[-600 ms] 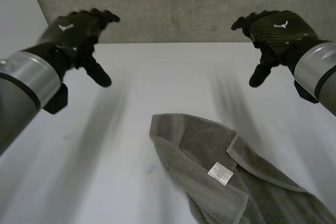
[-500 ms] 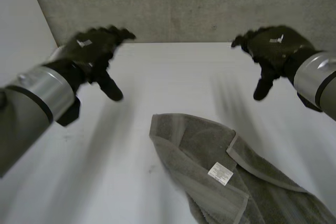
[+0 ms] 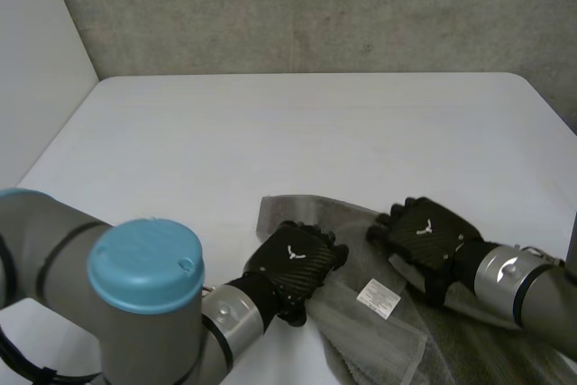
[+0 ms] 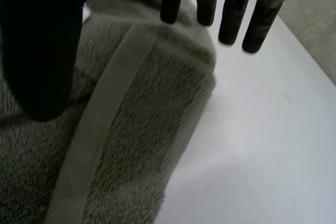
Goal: Fold the towel.
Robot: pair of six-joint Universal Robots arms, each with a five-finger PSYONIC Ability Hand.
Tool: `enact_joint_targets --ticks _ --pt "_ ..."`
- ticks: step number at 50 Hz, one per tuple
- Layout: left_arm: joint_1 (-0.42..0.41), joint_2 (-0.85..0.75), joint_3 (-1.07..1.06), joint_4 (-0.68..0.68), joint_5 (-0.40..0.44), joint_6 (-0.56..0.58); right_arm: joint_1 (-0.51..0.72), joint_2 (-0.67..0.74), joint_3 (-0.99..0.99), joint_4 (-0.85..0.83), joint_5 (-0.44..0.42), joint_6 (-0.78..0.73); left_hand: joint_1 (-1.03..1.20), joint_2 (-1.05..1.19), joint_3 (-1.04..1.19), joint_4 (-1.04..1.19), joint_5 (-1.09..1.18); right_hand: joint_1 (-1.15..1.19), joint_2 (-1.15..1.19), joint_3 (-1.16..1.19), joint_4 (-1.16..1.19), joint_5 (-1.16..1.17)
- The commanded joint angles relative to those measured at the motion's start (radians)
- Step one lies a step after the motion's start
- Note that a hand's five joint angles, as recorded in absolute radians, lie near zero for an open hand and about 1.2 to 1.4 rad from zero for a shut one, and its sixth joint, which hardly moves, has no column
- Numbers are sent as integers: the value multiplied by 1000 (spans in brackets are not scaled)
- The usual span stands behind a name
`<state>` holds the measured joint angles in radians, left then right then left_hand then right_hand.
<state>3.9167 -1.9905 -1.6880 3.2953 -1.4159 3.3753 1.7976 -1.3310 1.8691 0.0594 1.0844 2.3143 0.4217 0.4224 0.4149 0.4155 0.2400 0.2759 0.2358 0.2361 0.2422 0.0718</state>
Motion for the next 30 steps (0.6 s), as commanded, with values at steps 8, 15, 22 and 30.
enact_joint_targets --ticks 8,15,22,30 --pt "0 -68 -4 119 -12 6 -34 113 1 -157 -28 -3 975 974 981 981 982 1120 1160 1160 1154 1150" --pt "44 1 10 142 -158 6 -23 95 -87 -244 -12 83 975 974 981 981 982 1120 1160 1160 1154 1150" --pt "202 64 4 155 -274 7 20 160 -356 -251 8 403 975 974 981 981 982 1120 1160 1160 1154 1150" --pt "403 73 -6 155 -271 7 40 386 -729 -202 207 455 975 974 981 981 982 1120 1160 1160 1154 1150"
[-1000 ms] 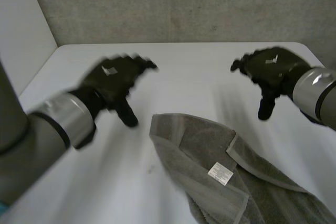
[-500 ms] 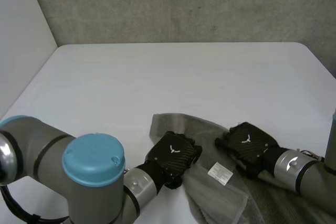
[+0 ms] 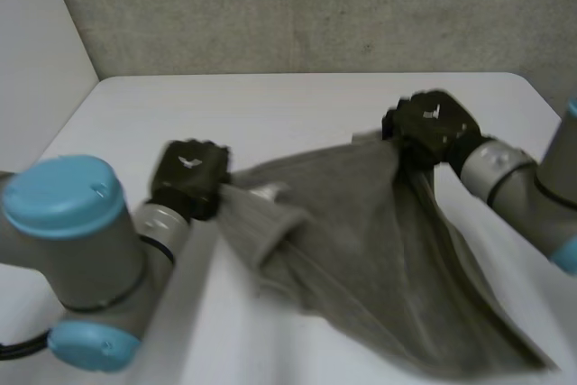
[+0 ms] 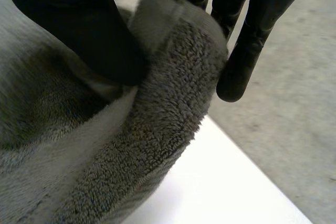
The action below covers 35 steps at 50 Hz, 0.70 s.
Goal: Fold the towel.
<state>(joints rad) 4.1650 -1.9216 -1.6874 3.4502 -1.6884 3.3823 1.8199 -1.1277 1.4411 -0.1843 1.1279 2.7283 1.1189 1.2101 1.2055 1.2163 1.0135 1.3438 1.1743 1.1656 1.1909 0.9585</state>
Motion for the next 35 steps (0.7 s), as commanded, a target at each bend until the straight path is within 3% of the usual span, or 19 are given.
enact_joint_targets --ticks 1,3,4,5,6,7,8,9,13,15,21,28,35 --pt "171 -3 -6 0 3 -1 18 183 -301 42 164 40 277 186 191 180 208 52 222 231 205 263" --pt "179 -11 -6 1 6 -1 39 254 -387 45 185 39 277 186 191 180 208 52 222 231 205 263" --pt "181 -25 -8 3 16 -1 39 255 -387 45 185 39 147 56 60 50 78 52 222 231 205 263" --pt "181 -25 -8 3 16 -1 48 288 -413 51 182 36 146 54 59 48 77 -205 -36 -27 -52 6" --pt "181 -52 -6 4 32 -1 53 319 -422 66 185 31 -191 -283 -278 -289 -261 -984 -814 -806 -831 -773" --pt "181 -88 -2 6 50 0 53 319 -423 66 185 31 -491 -583 -578 -589 -560 -992 -822 -813 -839 -781" --pt "181 -88 -2 6 50 0 58 344 -424 86 188 28 -494 -586 -581 -592 -563 -1169 -1000 -991 -1016 -959" --pt "179 -123 6 7 59 2 71 357 -424 101 190 19 -625 -716 -712 -723 -694 -1169 -1000 -991 -1016 -959" --pt "179 -169 28 9 59 5 102 353 -409 118 207 -2 -647 -738 -734 -744 -716 -1169 -1000 -991 -1016 -959" --pt "184 -183 52 4 56 18 105 332 -392 123 225 -9 -784 -875 -871 -881 -853 -1169 -1000 -991 -1016 -959" --pt "230 -146 46 -8 53 34 96 160 -259 132 265 -13 -891 -982 -977 -988 -960 -1169 -1000 -991 -1016 -959" --pt "277 44 -79 -11 75 41 78 -65 -26 163 250 -27 -897 -988 -983 -994 -966 -1169 -1000 -991 -1016 -959" --pt "264 196 -201 -26 159 41 38 -155 169 203 201 -96 -891 -982 -977 -988 -960 -1138 -969 -960 -985 -928"
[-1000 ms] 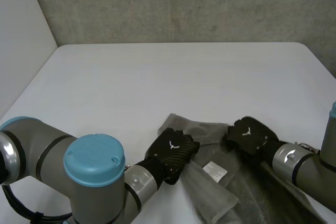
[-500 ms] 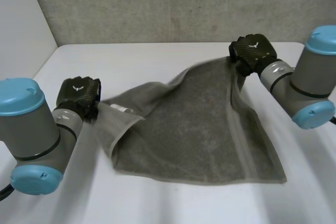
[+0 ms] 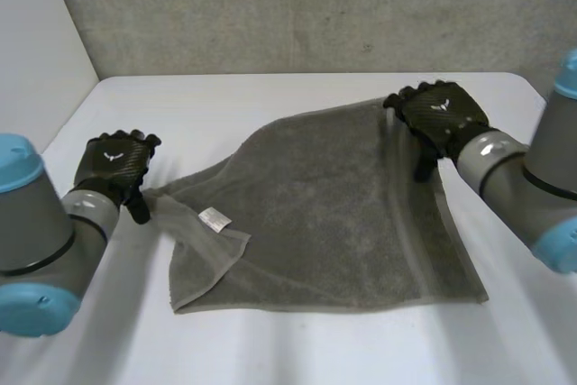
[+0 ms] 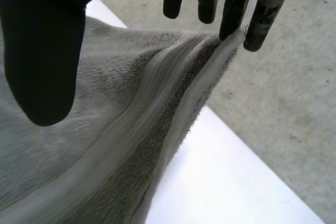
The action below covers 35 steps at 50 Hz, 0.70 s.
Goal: Fold the towel.
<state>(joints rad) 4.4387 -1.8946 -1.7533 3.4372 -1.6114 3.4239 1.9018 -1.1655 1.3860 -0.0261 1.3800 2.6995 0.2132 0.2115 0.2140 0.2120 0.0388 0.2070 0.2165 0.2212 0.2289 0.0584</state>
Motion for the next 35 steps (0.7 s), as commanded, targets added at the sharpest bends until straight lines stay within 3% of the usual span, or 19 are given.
enact_joint_targets --ticks 1,5,13,24,25,26,27,28,29,30,35 --pt "-10 202 -164 -16 109 -2 -56 -131 267 52 -52 -78 18 20 17 19 18 -25 -34 -39 -47 -51" --pt "-15 253 -233 -15 160 -2 -81 -172 343 54 -52 -89 21 23 20 22 21 -32 -42 -47 -54 -58" --pt "-68 241 -247 -13 157 0 -176 -215 447 40 -64 -93 24 26 23 25 24 -32 -42 -47 -54 -58" --pt "-79 192 -250 -12 157 0 -267 -260 470 9 -62 -92 21 23 20 22 21 -32 -42 -47 -54 -58" --pt "-79 192 -250 -12 157 0 -276 -264 470 -12 -61 -93 21 23 20 22 21 349 340 335 327 323" --pt "-84 189 -250 -12 157 0 -276 -264 470 -12 -61 -93 21 23 20 22 21 354 344 339 332 328" --pt "-85 187 -250 -12 157 0 -285 -266 472 -50 -62 -83 21 23 20 22 21 612 603 598 590 586" --pt "-85 187 -250 -12 157 0 -285 -267 478 -86 -62 -75 21 23 20 22 21 440 431 426 419 415" --pt "-87 187 -250 -12 156 0 -285 -267 478 -86 -62 -75 21 23 20 22 21 439 429 425 417 413" --pt "-87 187 -250 -12 156 0 -284 -269 481 -107 -53 -75 21 23 20 22 21 -32 -42 -47 -54 -58" --pt "-94 186 -250 -12 156 -3 -285 -270 490 -103 -55 -73 21 23 20 22 21 -32 -42 -47 -54 -58"
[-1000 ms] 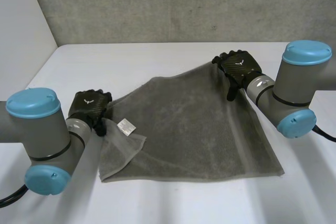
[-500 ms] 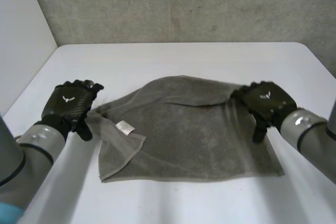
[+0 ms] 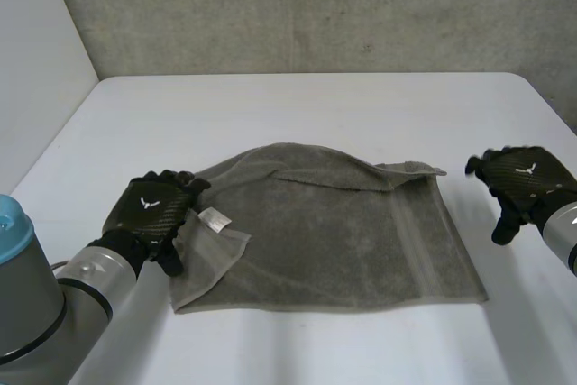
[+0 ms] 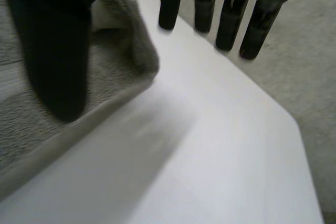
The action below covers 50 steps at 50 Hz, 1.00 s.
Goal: Fold the towel.
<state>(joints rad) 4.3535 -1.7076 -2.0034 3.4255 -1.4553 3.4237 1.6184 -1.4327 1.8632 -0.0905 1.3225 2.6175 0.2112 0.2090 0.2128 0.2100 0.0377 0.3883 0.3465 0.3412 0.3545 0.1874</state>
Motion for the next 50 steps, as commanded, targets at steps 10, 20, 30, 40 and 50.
enact_joint_targets --ticks 10,20,30,40,50 --pt "-66 -29 -2 3 4 -6 5 -6 56 117 -11 4 29 31 27 30 28 -214 -172 -167 -180 -187" --pt "-98 -135 34 14 -2 -1 -2 1 163 134 -224 15 35 37 33 36 34 -101 -59 -54 -67 -75" --pt "-97 -198 83 15 -7 -3 9 73 215 -38 -256 13 35 37 33 36 34 57 99 105 91 84" --pt "-94 -201 86 15 -5 -3 8 121 208 -78 -258 3 35 37 33 36 34 70 111 117 103 96" --pt "-84 -199 86 23 -5 -4 8 164 188 -143 -256 -4 32 34 30 33 31 128 170 175 162 155"
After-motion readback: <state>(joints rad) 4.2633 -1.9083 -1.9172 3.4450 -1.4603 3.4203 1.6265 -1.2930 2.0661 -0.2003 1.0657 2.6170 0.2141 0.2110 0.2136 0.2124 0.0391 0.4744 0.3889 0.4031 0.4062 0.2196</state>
